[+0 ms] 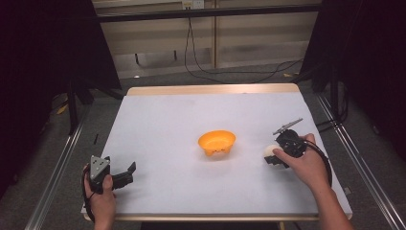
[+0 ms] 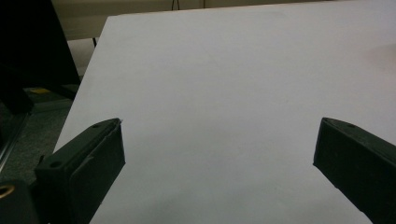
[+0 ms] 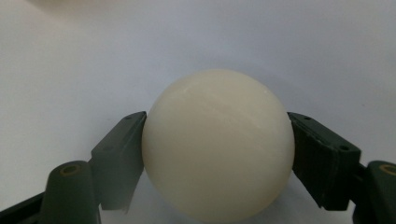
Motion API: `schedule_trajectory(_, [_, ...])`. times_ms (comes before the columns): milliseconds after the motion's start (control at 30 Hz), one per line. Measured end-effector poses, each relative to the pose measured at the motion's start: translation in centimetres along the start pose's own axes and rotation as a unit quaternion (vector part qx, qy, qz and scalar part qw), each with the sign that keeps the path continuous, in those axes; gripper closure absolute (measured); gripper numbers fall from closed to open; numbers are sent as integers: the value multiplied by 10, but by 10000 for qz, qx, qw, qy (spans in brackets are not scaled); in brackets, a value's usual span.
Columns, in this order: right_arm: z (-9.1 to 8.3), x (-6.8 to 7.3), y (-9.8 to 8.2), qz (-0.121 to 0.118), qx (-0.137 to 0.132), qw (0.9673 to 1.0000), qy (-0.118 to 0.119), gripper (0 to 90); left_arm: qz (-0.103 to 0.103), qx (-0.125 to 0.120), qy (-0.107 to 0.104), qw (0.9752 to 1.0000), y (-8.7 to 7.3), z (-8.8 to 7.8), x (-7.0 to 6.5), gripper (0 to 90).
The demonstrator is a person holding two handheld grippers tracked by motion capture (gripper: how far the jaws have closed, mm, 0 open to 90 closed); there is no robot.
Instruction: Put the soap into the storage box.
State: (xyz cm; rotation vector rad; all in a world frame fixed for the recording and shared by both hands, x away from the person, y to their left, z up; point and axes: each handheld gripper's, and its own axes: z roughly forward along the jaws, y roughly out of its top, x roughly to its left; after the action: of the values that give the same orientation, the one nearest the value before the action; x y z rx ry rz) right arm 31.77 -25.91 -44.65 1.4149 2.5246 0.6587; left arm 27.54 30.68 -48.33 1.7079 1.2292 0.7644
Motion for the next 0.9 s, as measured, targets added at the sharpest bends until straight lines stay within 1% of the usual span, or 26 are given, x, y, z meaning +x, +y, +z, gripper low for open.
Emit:
schedule_trajectory(67, [-1,0,1,-21,-24,10000,14,240,-5,1,1,10000,0,0,0,18])
schedule_trajectory(100, [-4,1,3,-24,-89,10000,28,240,-8,0,1,10000,0,0,0,19])
schedule_trajectory(200, [-7,3,6,-4,-159,9999,44,240,-3,13,25,10000,0,0,0,19])
schedule_trajectory(300, [-12,4,12,-66,-232,9997,64,240,1,5,-1,10000,0,0,0,19])
schedule_trajectory(400, [-14,6,16,-66,-241,9997,66,240,-7,6,-5,10000,0,0,0,19])
schedule_trajectory(467, [-15,7,21,-149,-241,9996,98,241,-11,8,-4,10000,0,0,0,19])
schedule_trajectory(533, [-15,8,23,-127,-241,9996,97,241,-26,-5,-7,10000,0,0,0,19])
schedule_trajectory(600, [-15,10,26,-155,-258,9995,112,240,-39,1,-6,10000,0,0,0,19])
schedule_trajectory(667, [-17,14,32,-226,-275,9993,143,241,-31,4,-6,10000,0,0,0,18])
schedule_trajectory(700, [-17,14,32,-226,-275,9993,143,241,-16,8,-5,10000,0,0,0,18])
schedule_trajectory(733, [-17,14,34,-257,-294,9991,151,241,-41,-3,-8,10000,0,0,0,19])
schedule_trajectory(833, [-18,18,40,-355,-311,9988,147,241,-27,12,-7,10000,0,0,0,18])
schedule_trajectory(867, [-19,20,44,-367,-334,9986,157,241,-28,12,-6,10000,0,0,0,19])
schedule_trajectory(900, [-19,20,44,-367,-334,9986,157,241,-27,13,-7,10000,0,0,0,18])
